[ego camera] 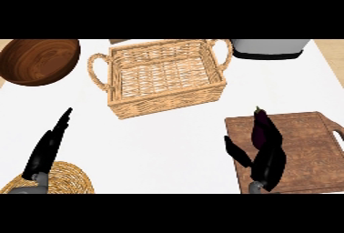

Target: Pick the eggplant from the cutting board and place it in the basket

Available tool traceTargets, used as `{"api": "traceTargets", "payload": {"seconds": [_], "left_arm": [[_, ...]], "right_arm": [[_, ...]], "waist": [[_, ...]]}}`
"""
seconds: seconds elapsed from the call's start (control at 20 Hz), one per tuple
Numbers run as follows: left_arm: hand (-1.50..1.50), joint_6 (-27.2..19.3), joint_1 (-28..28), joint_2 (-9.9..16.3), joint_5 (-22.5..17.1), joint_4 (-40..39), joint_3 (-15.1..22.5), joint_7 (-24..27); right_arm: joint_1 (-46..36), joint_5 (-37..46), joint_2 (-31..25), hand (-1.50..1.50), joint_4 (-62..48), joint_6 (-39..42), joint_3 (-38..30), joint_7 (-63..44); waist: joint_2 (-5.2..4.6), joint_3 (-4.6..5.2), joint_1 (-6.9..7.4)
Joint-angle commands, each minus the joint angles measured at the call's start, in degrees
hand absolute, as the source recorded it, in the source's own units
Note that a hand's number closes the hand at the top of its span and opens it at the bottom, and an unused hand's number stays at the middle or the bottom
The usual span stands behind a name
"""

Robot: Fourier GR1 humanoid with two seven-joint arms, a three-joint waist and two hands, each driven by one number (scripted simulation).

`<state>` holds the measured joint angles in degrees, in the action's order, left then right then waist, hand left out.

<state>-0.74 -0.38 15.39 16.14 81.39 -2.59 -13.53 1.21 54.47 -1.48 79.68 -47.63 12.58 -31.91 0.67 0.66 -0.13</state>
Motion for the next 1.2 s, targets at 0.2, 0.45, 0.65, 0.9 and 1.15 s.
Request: {"api": "traceTargets", "payload": {"seconds": [0.2, 0.45, 0.65, 0.9, 1.15], "left_arm": [[0.0, 1.3, -0.1, 0.1, -0.9, -2.8, -1.6, 2.5], [0.0, 0.0, -3.8, -1.0, 1.2, -4.1, -1.7, 0.1], [0.0, 1.2, 0.5, -0.3, 0.3, -1.2, -2.0, 1.7], [0.0, 1.3, -0.8, -1.2, 0.5, 0.1, -1.7, -0.9], [0.0, 0.4, 0.1, -2.0, 1.9, -0.4, -0.4, 0.0]], "right_arm": [[-5.2, -11.4, -0.6, 1.5, -5.8, 2.5, 1.3, 10.8], [-6.9, -6.7, -0.5, 1.5, -7.1, 3.6, 1.0, 10.2], [-8.3, 4.8, 1.4, 1.5, -12.5, -5.4, 3.4, 1.3], [-3.6, 18.2, 1.4, 1.5, -1.0, -5.2, 0.3, -6.9], [-8.8, 15.4, -8.6, 1.5, -6.3, 22.2, 8.0, 1.7]], "waist": [[-0.73, -0.68, 0.36], [-0.7, -0.65, 0.09], [-0.64, -0.63, 0.36], [-0.46, -0.57, -0.52], [-0.83, -0.36, 0.88]]}}
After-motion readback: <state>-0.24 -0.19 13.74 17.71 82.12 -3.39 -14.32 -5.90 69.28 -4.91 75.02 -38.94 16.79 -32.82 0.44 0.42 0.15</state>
